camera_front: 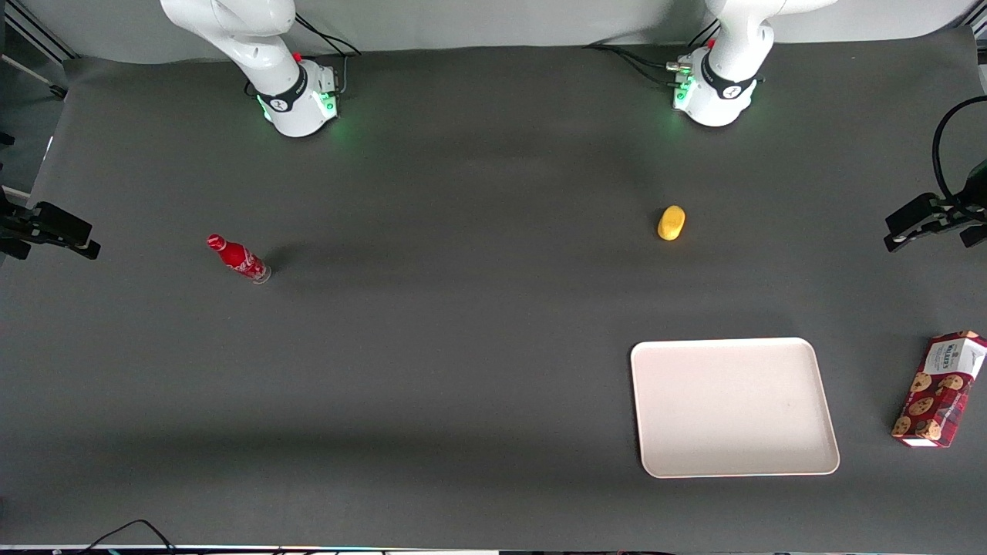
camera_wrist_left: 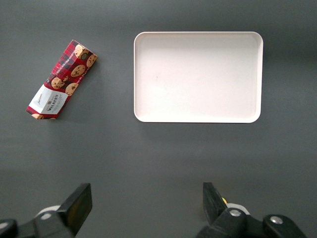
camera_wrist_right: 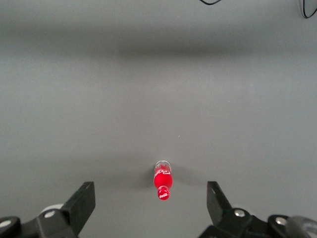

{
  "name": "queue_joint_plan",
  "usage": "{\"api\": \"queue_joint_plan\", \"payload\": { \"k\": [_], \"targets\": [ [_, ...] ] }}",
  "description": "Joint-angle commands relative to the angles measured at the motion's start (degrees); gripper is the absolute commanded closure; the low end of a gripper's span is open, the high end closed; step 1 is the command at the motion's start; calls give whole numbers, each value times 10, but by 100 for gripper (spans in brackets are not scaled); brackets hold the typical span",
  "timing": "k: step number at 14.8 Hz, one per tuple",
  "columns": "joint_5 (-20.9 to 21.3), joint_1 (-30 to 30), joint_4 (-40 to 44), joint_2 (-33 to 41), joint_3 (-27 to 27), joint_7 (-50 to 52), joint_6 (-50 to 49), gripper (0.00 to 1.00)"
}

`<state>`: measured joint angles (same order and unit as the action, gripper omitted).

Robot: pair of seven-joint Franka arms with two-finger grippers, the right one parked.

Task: Place red cookie box on tray
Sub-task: 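Lower the open left gripper over the red cookie box's end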

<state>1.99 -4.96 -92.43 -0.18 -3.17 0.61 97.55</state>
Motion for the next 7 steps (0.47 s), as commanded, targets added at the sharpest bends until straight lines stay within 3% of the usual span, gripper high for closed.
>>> {"api": "queue_joint_plan", "payload": {
  "k": [1, 5, 7],
  "targets": [
    [2, -2, 5, -1, -2, -1, -6, 0],
    [2, -12, -1, -1, -3, -13, -3, 0],
    [4, -21, -6, -3, 0, -66, 6, 0]
  ]
}}
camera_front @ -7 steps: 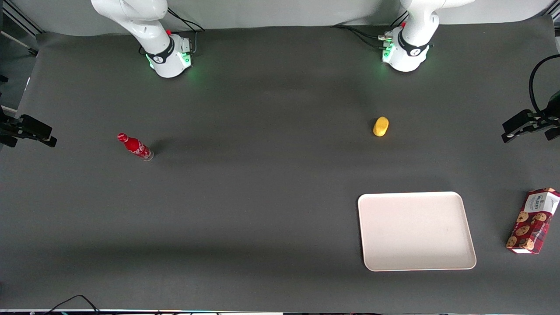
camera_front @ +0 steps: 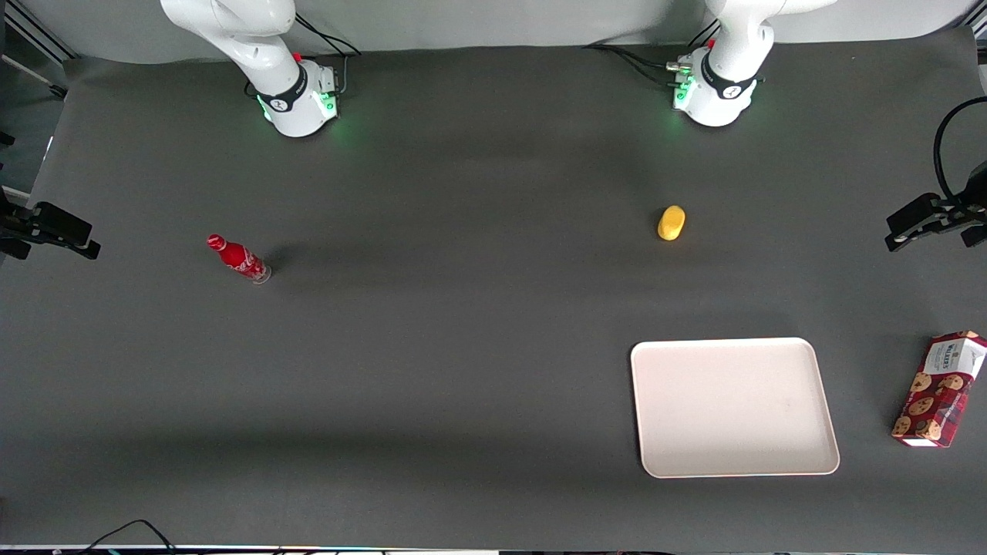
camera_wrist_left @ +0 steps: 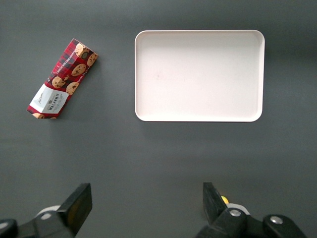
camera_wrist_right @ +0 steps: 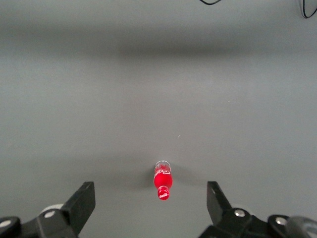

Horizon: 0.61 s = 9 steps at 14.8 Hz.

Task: Place red cookie box on tray
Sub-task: 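Lower the open left gripper over the red cookie box's end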

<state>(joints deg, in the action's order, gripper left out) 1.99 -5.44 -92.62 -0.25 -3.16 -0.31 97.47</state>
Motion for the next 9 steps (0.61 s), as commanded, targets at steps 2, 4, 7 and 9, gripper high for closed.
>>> {"api": "queue_joint_plan", "payload": {
  "k": [2, 4, 7, 9],
  "targets": [
    [17, -29, -5, -10, 2, -101, 34, 0],
    [27, -44, -4, -26, 15, -184, 71, 0],
    [11, -48, 3, -76, 83, -334, 162, 0],
    [-28, -85, 36, -133, 90, -430, 180, 0]
  ]
}}
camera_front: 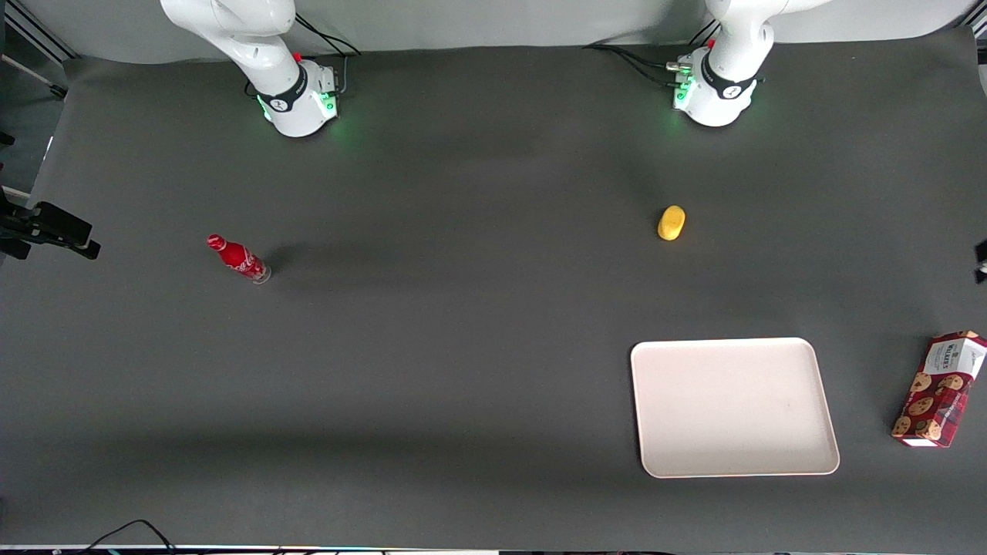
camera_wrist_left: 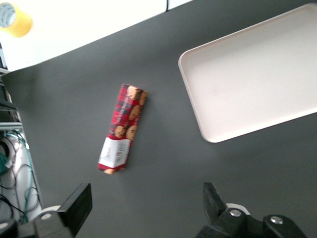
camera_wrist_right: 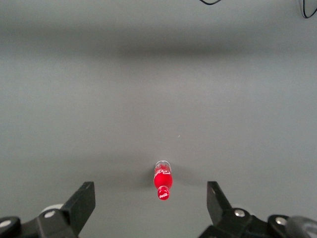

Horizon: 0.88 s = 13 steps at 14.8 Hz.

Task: Place red cookie box on tray
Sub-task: 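Lower the open left gripper over the red cookie box's end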

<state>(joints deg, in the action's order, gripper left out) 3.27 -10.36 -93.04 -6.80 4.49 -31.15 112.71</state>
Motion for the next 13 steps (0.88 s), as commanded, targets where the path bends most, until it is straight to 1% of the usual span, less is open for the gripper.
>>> {"api": "queue_joint_plan", "payload": {
  "k": [1, 2, 3, 6, 8, 10, 13],
  "targets": [
    [-71, -47, 64, -102, 14, -157, 28, 0],
    [-86, -57, 90, -137, 15, -177, 28, 0],
    [-92, -69, 113, -172, 15, -191, 28, 0],
    [-96, -87, 201, -280, 15, -234, 33, 0],
    [-96, -98, 216, -323, 15, -240, 71, 0],
    [-95, -96, 215, -349, 15, -247, 111, 0],
    [-94, -96, 215, -395, 24, -269, 139, 0]
  ]
}}
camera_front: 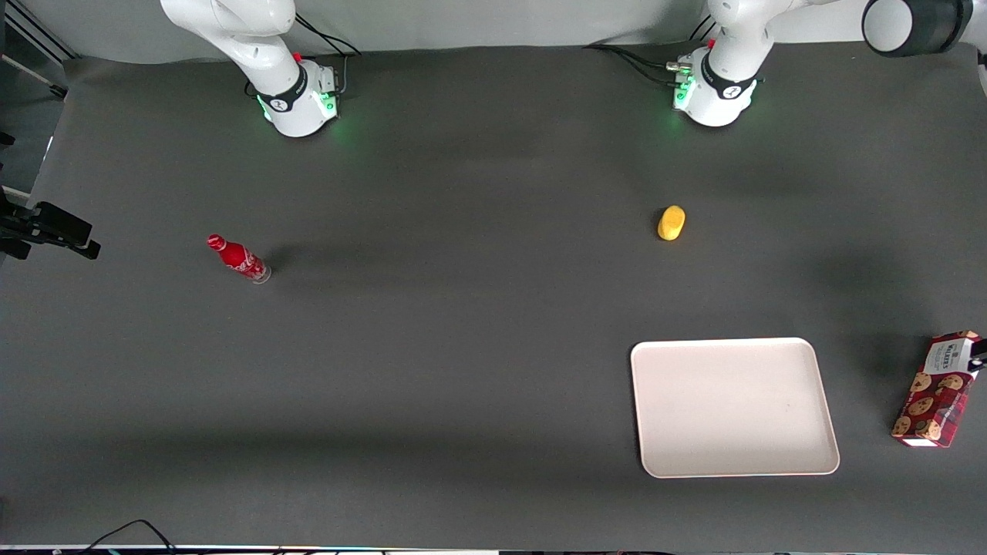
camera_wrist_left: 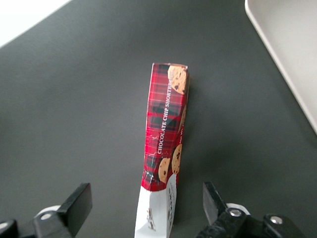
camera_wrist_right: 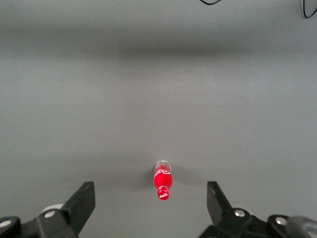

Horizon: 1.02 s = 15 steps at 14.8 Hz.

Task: Place red cookie box on tray
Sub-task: 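Close the left gripper on the cookie box end and lift it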

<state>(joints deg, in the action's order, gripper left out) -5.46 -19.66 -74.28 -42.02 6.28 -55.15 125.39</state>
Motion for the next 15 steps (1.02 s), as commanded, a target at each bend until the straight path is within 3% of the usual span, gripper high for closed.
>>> {"api": "queue_joint_plan", "payload": {
  "k": [1, 12, 13, 15],
  "targets": [
    [-7, -3, 27, -52, 7, -29, 19, 0],
    [-9, 11, 13, -97, 7, -28, 78, 2],
    [-9, 11, 13, -98, 7, -29, 78, 8],
    [-8, 13, 13, -98, 7, -29, 77, 35]
  ]
}}
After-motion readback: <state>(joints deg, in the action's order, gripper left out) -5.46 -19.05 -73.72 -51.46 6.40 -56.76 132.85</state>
